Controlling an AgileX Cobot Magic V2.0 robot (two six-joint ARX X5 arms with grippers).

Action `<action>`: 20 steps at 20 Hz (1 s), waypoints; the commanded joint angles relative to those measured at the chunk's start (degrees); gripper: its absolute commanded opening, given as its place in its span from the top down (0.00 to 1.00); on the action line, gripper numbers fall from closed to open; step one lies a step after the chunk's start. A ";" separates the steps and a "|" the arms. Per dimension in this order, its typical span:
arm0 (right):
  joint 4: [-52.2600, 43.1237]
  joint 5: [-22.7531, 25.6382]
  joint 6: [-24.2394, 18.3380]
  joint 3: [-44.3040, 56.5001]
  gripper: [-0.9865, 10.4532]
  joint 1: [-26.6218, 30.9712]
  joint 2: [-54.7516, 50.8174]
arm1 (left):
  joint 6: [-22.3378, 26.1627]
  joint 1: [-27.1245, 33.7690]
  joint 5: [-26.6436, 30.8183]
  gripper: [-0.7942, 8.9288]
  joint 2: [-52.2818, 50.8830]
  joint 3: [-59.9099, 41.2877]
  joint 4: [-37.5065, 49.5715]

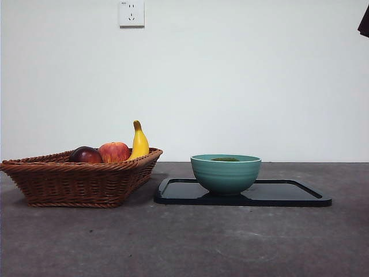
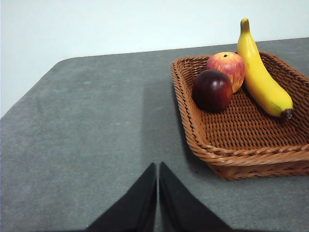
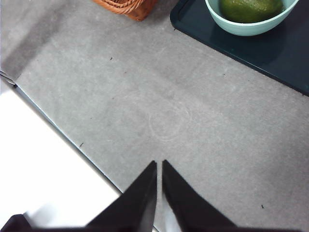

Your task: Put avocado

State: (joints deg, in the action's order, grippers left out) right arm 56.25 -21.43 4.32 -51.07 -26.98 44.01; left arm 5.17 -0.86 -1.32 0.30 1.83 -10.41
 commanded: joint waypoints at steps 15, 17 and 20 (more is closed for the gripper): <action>-3.61 2.21 -6.08 -0.33 0.91 2.32 -2.21 | -0.28 0.15 0.15 0.91 -0.11 -1.18 -0.37; -13.35 1.92 -6.47 2.08 0.91 7.50 -5.29 | -0.28 0.15 0.15 0.91 -0.11 -1.18 -0.37; -29.70 2.23 -5.38 11.21 0.91 17.66 -13.18 | -0.28 0.15 0.15 0.91 -0.11 -1.18 -0.37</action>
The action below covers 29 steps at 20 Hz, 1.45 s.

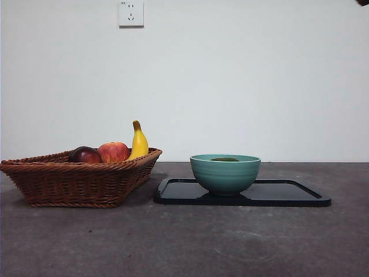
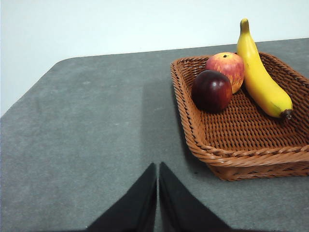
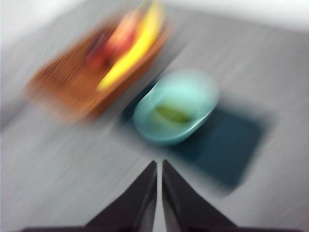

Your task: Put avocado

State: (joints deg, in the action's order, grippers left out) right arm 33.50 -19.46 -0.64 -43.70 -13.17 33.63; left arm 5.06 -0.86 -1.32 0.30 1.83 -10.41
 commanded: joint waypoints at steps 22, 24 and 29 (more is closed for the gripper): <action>-30.25 16.55 3.63 43.10 0.91 15.19 -33.42 | -0.17 0.15 0.15 0.91 -0.11 -1.18 -0.37; -28.37 16.52 3.67 43.10 0.91 15.19 -33.42 | -0.17 0.15 0.15 0.91 -0.11 -1.18 -0.37; -23.23 16.55 4.42 43.10 0.91 15.19 -33.42 | -0.17 0.15 0.15 0.91 -0.11 -1.18 -0.37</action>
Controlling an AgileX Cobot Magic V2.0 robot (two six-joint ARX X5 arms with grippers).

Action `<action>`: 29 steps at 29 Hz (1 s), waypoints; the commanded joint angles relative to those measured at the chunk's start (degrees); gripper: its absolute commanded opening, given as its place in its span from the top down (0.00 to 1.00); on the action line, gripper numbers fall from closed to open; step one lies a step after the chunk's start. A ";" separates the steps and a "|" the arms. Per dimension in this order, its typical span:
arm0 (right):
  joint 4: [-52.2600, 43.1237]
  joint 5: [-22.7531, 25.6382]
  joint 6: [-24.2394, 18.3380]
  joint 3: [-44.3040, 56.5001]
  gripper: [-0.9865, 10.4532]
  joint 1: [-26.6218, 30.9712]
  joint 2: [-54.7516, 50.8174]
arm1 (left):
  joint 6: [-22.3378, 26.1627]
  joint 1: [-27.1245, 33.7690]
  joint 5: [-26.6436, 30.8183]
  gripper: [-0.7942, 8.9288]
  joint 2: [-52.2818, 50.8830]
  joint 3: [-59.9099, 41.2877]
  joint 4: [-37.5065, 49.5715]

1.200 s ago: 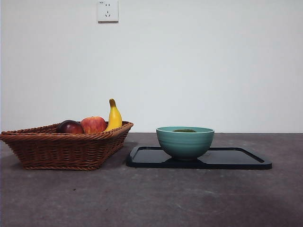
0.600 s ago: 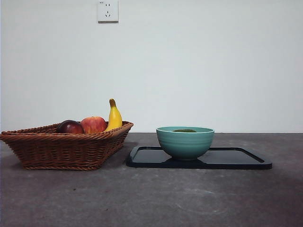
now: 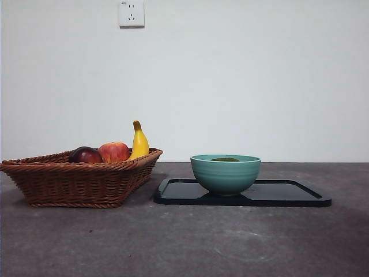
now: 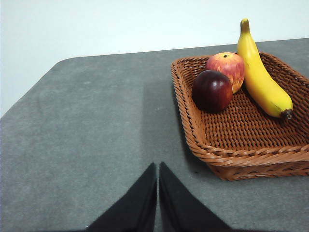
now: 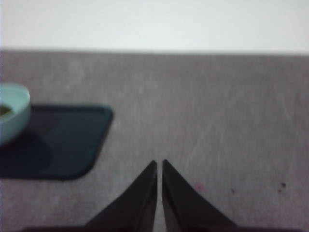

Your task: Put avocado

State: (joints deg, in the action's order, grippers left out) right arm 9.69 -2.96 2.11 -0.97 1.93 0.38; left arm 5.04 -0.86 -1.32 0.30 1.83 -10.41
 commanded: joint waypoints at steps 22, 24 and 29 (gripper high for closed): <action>-0.87 0.02 3.89 0.37 0.91 0.04 -0.17 | -0.13 0.15 0.13 0.91 -0.11 -1.18 -0.37; -0.87 0.04 3.89 0.37 0.91 0.04 -0.17 | -0.13 0.15 0.15 0.91 -0.11 -1.18 -0.37; -0.87 0.02 3.89 0.37 0.91 0.04 -0.17 | -0.15 0.15 0.13 0.91 -0.11 -1.18 -0.37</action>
